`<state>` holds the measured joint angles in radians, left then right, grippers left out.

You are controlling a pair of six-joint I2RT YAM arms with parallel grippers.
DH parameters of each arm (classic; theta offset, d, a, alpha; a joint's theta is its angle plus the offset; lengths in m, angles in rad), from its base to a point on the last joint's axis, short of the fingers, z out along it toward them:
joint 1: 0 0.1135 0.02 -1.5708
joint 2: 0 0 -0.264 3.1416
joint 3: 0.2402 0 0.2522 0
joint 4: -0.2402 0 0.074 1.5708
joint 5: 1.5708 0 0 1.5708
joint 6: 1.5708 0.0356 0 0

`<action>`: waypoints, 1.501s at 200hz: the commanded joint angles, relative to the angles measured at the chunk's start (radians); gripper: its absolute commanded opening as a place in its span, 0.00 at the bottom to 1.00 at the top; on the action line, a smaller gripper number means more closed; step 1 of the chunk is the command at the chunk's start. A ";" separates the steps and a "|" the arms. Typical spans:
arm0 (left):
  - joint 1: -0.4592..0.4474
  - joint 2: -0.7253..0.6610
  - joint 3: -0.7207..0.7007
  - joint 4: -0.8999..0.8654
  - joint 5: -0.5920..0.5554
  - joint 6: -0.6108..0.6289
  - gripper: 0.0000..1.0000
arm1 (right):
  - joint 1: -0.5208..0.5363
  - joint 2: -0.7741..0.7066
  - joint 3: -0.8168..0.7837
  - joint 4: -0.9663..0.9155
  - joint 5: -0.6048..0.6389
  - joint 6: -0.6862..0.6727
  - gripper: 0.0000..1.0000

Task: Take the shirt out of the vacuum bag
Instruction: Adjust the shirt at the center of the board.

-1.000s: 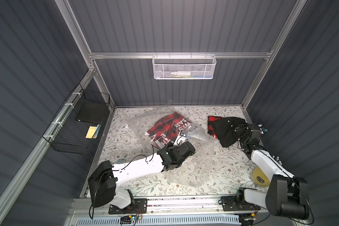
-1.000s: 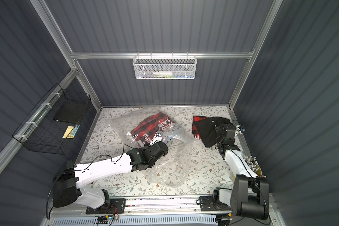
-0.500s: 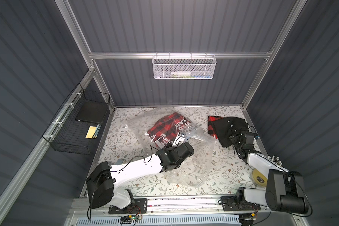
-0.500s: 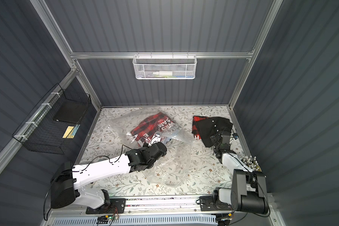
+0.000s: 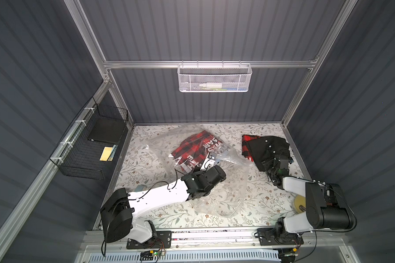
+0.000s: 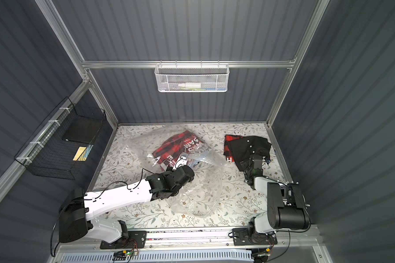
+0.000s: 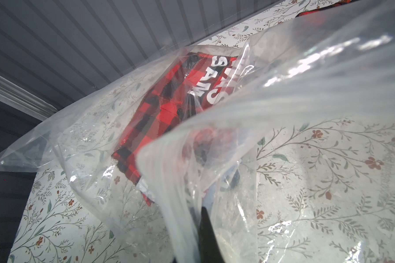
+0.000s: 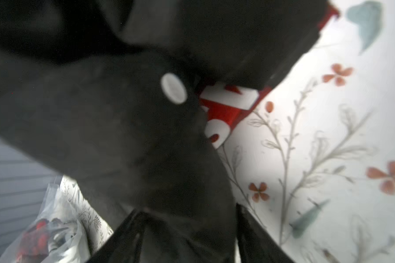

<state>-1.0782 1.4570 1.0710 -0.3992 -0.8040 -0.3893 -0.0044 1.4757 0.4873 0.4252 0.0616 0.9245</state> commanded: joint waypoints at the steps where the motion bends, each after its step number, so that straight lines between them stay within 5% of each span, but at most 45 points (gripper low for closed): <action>1: 0.006 -0.010 -0.011 -0.014 -0.027 -0.006 0.00 | 0.023 0.011 0.000 0.093 0.000 0.014 0.50; 51: 0.006 -0.018 -0.017 -0.021 -0.034 -0.012 0.00 | 0.046 0.044 0.038 0.142 -0.032 0.071 0.00; 238: 0.006 -0.029 0.027 -0.069 -0.070 0.049 0.00 | 0.021 0.313 0.283 0.646 -0.241 0.523 0.00; 300: 0.006 -0.007 0.049 -0.064 -0.069 0.070 0.00 | 0.015 0.403 0.426 0.744 -0.265 0.560 0.00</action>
<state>-1.0782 1.4570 1.0801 -0.4301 -0.8505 -0.3435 0.0128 1.8584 0.8459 1.0527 -0.1726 1.4475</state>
